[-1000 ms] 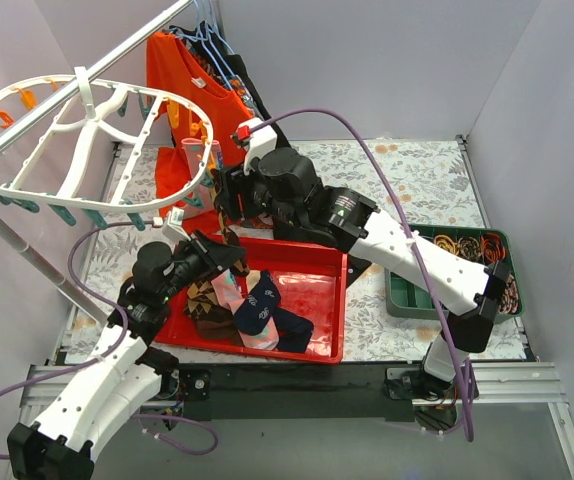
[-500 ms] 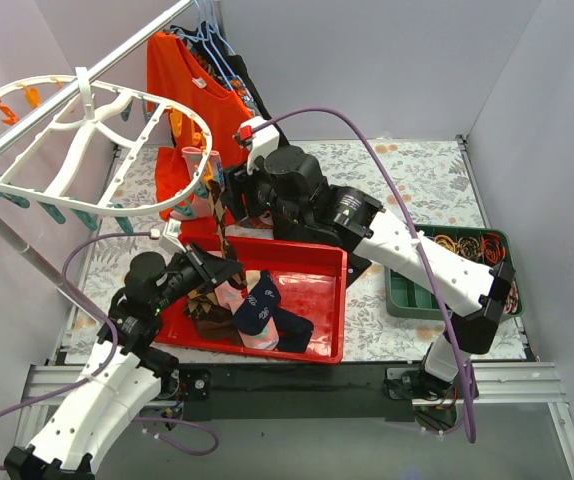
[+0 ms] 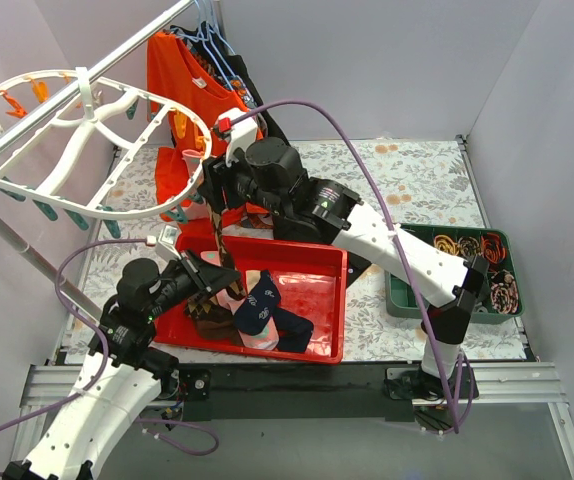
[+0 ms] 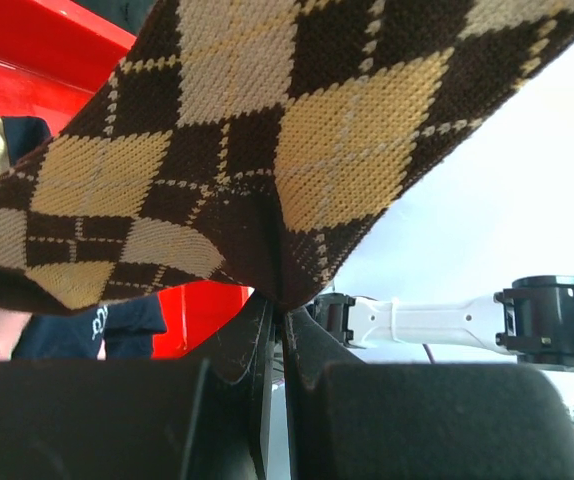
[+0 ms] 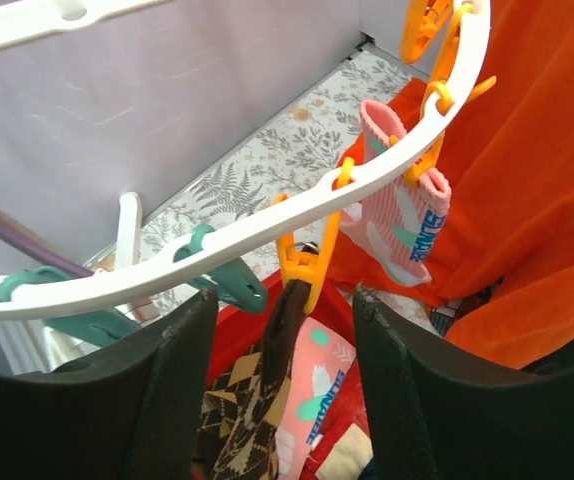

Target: Remove the socks clipped to the hanger

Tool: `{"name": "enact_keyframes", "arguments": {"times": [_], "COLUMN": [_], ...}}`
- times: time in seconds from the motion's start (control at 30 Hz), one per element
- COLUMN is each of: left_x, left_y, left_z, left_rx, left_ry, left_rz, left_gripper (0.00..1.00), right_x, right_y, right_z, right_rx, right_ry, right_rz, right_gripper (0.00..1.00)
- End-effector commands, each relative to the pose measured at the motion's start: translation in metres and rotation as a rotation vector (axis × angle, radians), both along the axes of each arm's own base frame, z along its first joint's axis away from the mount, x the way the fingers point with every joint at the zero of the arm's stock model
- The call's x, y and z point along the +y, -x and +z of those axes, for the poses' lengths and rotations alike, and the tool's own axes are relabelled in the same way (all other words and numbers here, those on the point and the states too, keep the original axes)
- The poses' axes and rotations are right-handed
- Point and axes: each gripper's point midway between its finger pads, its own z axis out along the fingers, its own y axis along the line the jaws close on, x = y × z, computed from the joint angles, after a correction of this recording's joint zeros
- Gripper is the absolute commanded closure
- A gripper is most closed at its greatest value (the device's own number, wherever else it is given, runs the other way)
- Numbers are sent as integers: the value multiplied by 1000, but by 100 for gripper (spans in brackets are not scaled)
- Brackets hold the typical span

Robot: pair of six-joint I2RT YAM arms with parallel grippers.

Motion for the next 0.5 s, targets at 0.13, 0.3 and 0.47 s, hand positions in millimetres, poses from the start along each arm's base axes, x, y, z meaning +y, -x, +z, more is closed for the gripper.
{"name": "enact_keyframes", "arguments": {"times": [0.13,0.3,0.47], "left_x": [-2,-2,-2], "left_y": [10,9,10], "left_z": [11,10,15], "left_rx": [13,19,2], "left_ry": [22,24,24], "left_rz": [-33,-34,-37], "left_gripper": [100,100,100], "right_x": [3,15,23], "right_y": [-8,-9,-17], "right_z": [21,16,11], "right_rx": [-76,-89,-110], "right_ry": [-30,-17,-3], "right_rz": [-57,-43,-72], "right_gripper": [45,46,45]}}
